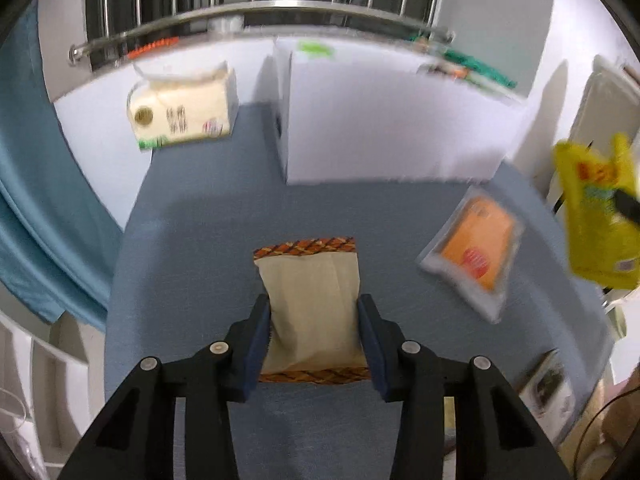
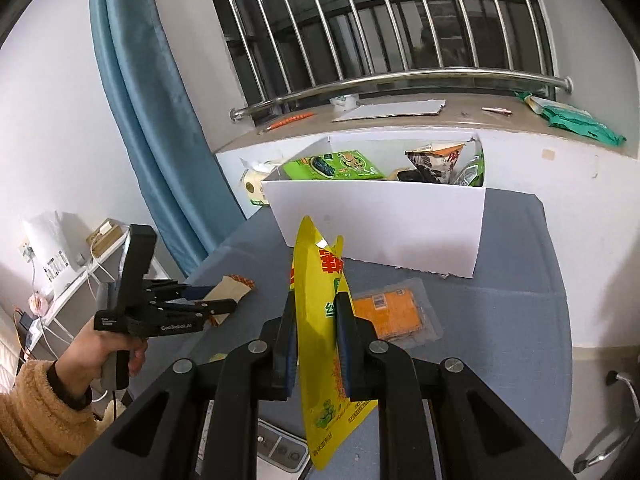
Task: Organize snacks
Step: 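Carry the cracker packet and yellow bag over the box and release both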
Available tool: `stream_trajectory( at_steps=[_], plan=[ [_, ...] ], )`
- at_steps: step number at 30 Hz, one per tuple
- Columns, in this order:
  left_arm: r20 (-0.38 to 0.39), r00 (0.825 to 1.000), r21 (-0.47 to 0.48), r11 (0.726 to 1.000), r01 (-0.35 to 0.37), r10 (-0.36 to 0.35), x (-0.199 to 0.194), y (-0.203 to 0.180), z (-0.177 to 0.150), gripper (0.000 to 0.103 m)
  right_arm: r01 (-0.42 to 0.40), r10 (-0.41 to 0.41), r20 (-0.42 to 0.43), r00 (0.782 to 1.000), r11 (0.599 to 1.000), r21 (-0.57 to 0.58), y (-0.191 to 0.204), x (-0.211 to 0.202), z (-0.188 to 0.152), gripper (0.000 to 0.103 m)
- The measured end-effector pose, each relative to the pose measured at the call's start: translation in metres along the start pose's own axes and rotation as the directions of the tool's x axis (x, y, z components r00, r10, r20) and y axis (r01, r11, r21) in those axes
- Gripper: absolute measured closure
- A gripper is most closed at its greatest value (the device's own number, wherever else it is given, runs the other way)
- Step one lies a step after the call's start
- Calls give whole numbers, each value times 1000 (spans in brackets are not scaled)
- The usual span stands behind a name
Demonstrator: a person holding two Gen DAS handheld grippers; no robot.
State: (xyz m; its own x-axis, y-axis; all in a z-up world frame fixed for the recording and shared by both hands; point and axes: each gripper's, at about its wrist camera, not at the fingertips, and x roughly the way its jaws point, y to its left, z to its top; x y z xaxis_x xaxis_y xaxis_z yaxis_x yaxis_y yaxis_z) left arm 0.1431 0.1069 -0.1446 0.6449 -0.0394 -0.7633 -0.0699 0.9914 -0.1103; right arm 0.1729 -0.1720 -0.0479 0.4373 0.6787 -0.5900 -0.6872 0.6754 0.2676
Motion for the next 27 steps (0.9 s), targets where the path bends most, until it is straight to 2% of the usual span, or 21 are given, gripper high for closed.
stream_trajectory(
  at_steps=[3,8,13,15,17,21,27],
  plan=[
    [79,996,5,999,43,-43,-24,-6,17,56,-13,13,8,1000,999,31,-5,1,6,86],
    [210,968,27,991,132,-135,-59,-20,67,56,-41,37,52,998,996,83,-17,-3,31,86],
    [303,938,93,985,146,-168,-67,-46,138,56,-34,23,107,994,994,101,-36,2,84,86],
    [320,933,114,984,136,-166,-62,-56,164,56,-39,25,112,993,992,120,-48,10,107,86],
    [306,940,129,985,116,-151,-45,-66,192,56,-38,21,108,994,987,155,-63,22,130,86],
    [262,957,130,987,92,-124,-11,-77,225,56,-43,27,79,997,976,212,-90,55,163,86],
    [192,977,142,987,70,-97,33,-81,237,54,1,-17,65,998,971,240,-113,89,182,86]
  ],
)
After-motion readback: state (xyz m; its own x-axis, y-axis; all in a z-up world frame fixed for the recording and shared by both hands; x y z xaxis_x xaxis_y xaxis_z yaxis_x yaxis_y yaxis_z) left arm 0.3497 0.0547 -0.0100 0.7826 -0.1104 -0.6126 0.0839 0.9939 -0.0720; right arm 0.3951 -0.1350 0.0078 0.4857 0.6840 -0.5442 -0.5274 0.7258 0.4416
